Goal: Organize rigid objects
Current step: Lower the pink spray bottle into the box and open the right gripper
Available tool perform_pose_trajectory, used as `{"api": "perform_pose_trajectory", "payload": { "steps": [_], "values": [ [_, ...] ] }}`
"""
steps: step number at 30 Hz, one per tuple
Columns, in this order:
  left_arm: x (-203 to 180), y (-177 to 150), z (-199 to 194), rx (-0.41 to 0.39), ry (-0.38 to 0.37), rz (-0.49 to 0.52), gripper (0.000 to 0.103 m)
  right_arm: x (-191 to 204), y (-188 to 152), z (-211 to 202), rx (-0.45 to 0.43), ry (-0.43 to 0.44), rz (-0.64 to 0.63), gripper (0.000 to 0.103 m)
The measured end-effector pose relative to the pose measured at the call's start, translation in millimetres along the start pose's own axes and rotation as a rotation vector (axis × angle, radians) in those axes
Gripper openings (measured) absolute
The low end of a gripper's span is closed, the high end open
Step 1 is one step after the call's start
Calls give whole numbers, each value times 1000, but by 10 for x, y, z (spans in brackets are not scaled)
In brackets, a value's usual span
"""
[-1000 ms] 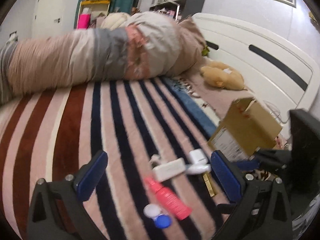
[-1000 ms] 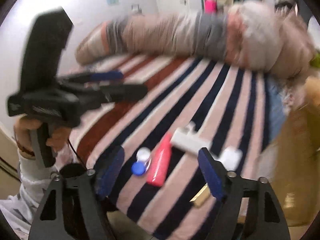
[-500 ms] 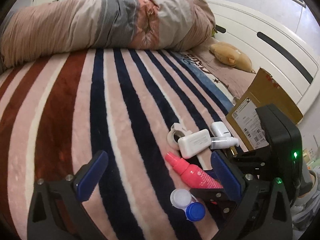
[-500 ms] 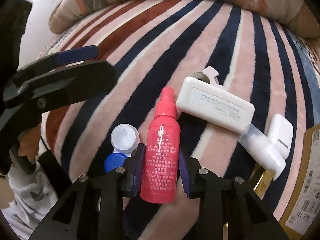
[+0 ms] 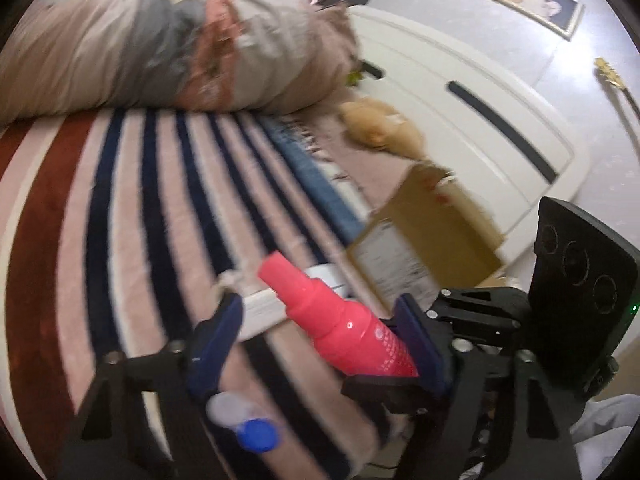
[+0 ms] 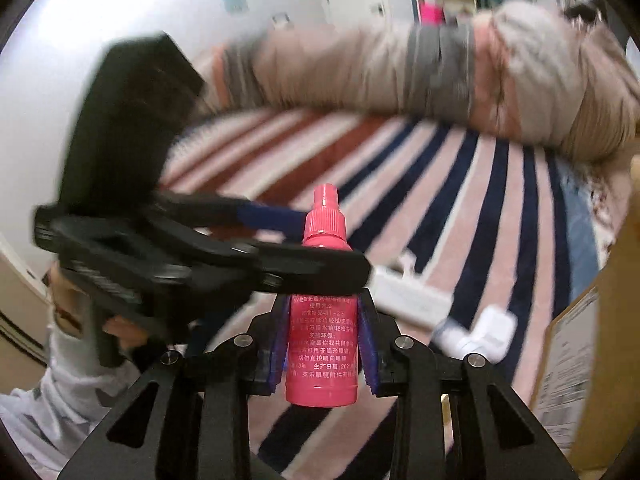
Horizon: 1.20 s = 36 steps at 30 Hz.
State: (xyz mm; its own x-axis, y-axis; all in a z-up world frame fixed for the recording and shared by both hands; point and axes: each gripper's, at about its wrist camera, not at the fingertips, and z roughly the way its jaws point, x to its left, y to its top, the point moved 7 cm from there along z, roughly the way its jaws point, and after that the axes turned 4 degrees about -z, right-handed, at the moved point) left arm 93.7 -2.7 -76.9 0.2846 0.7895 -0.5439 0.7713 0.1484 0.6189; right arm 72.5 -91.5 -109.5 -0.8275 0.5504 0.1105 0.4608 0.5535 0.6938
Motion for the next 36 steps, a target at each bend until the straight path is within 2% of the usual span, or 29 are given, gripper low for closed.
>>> {"api": "perform_pose_trajectory", "payload": {
  "steps": [2, 4, 9, 12, 15, 20, 26, 29, 31, 33, 35, 36],
  "values": [
    [-246, 118, -71, -31, -38, 24, 47, -10, 61, -205, -46, -1, -9, 27],
    [-512, 236, -113, -53, -52, 63, 39, -52, 94, -404, -88, -2, -7, 27],
    [-1172, 466, 56, -45, -29, 179, 37, -362, 121, -930, -176, -54, 17, 27],
    [-1576, 574, 308, -21, -35, 235, 37, -655, 46, -1205, -209, -87, 62, 27],
    [-1958, 642, 641, 13, -34, 308, 37, -1002, -86, -1481, -240, -158, 114, 27],
    [-2345, 646, 1198, 84, -16, 397, 37, -1542, -363, -1698, -218, -268, 188, 27],
    [-2397, 574, 1794, 211, -3, 403, 37, -1997, -654, -1662, -126, -304, 243, 27],
    [-2406, 538, 1969, 251, 20, 408, 37, -2117, -745, -1597, -82, -322, 241, 27],
    [-2424, 521, 2043, 271, 40, 411, 39, -2187, -745, -1527, -65, -322, 244, 27],
    [-2421, 526, 2061, 274, 65, 416, 49, -2205, -787, -1517, -42, -341, 243, 27],
    [-2409, 541, 2036, 261, 86, 420, 70, -2203, -810, -1510, -24, -359, 235, 29],
    [-2409, 546, 2000, 250, 92, 422, 71, -2199, -806, -1507, -25, -356, 237, 34]
  ]
}}
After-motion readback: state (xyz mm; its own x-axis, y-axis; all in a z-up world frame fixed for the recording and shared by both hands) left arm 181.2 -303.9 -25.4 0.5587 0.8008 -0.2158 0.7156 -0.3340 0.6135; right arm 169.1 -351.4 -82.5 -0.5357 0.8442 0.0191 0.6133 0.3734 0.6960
